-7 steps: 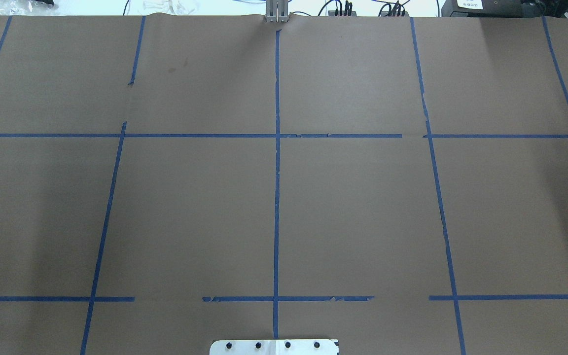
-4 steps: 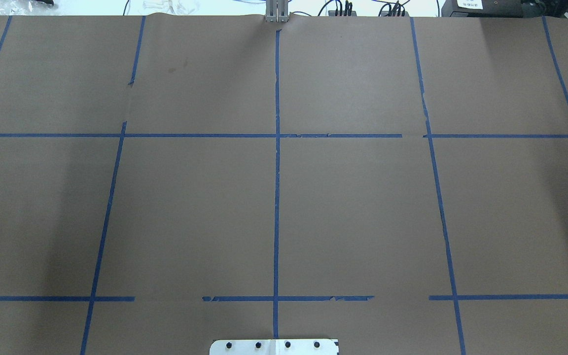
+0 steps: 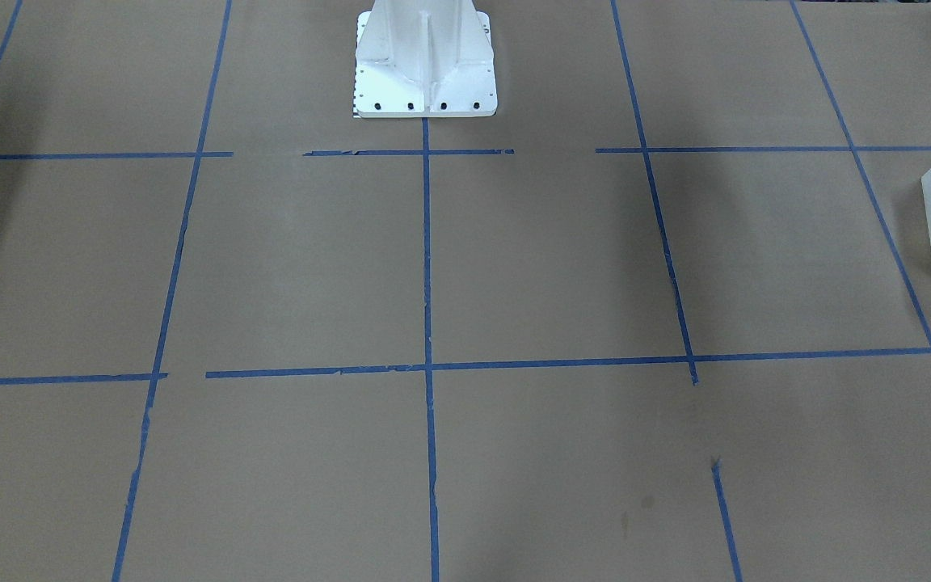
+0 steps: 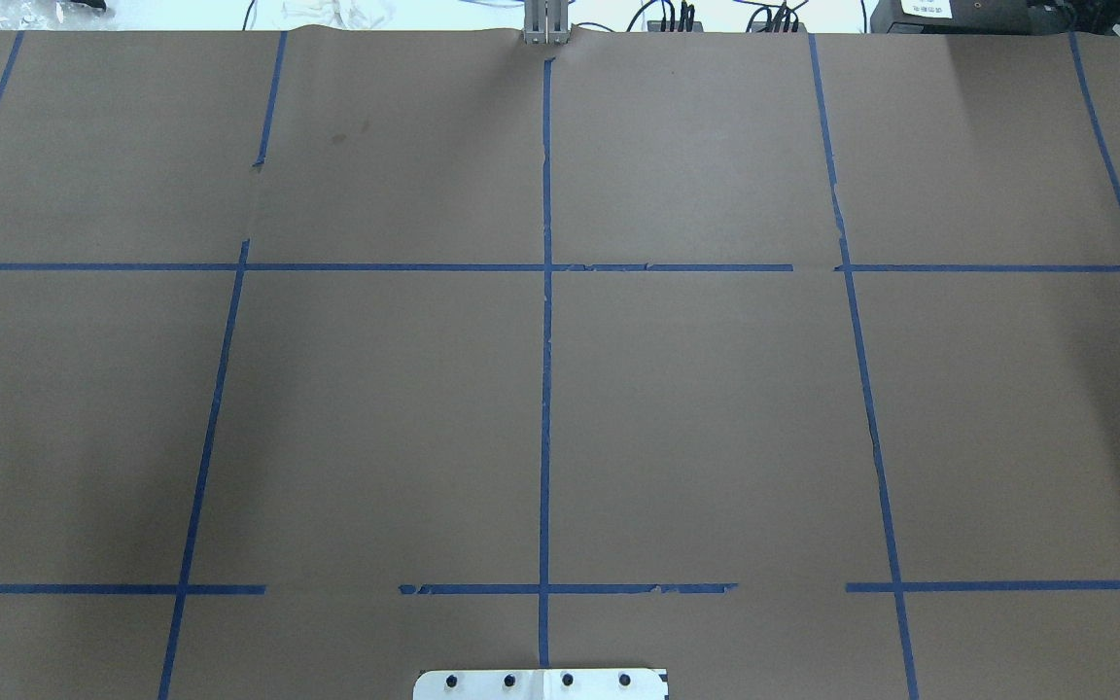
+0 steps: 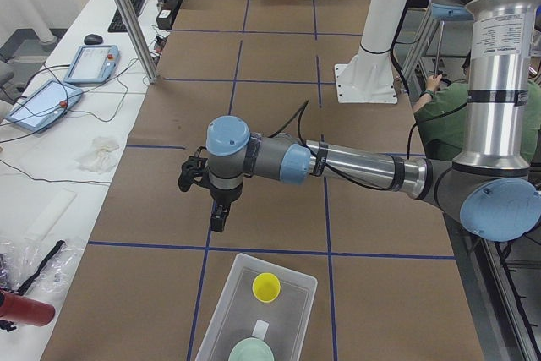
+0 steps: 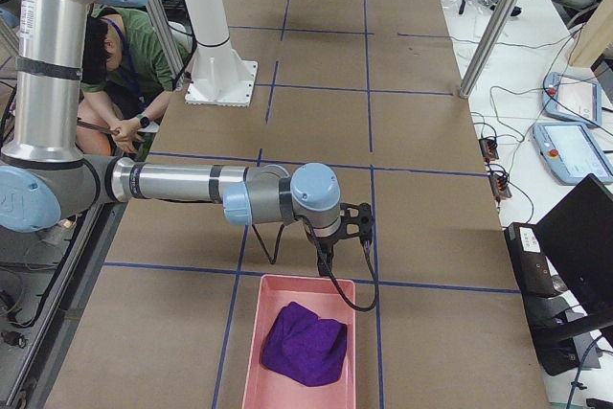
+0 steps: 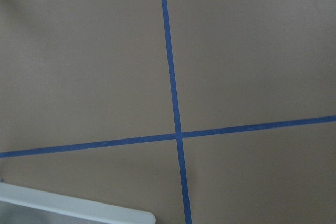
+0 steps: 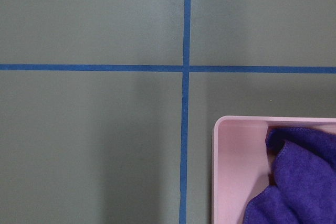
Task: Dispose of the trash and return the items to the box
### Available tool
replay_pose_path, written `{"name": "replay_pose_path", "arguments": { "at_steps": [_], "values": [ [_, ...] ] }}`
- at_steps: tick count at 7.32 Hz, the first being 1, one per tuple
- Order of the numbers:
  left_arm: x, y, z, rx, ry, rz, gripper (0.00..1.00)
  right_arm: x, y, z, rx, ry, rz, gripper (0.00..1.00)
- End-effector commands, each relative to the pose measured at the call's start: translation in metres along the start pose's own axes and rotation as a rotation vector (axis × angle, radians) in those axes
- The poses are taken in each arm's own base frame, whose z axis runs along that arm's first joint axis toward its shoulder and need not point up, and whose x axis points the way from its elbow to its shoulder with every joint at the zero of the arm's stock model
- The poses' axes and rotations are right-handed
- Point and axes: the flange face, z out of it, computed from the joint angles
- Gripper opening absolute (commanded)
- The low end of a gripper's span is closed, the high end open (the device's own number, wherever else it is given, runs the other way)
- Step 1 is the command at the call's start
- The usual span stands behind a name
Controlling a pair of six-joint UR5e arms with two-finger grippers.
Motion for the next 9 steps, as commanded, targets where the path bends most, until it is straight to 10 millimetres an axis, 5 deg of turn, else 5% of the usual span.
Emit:
{"name": "replay_pose_path", "arguments": {
  "at_steps": [1, 3, 9],
  "values": [
    [-0.012, 0.015, 0.015, -0.045, 0.002, -0.018, 1.00, 0.002, 0.000, 0.001, -0.004, 0.002, 0.003, 1.00],
    [-0.027, 0.029, 0.035, -0.090, 0.027, -0.061, 1.00, 0.006, 0.001, 0.006, -0.017, 0.000, 0.003, 1.00],
    [-0.030, 0.030, 0.038, -0.099, 0.031, -0.071, 1.00, 0.010, 0.005, 0.010, -0.027, -0.010, 0.016, 1.00]
  ]
}}
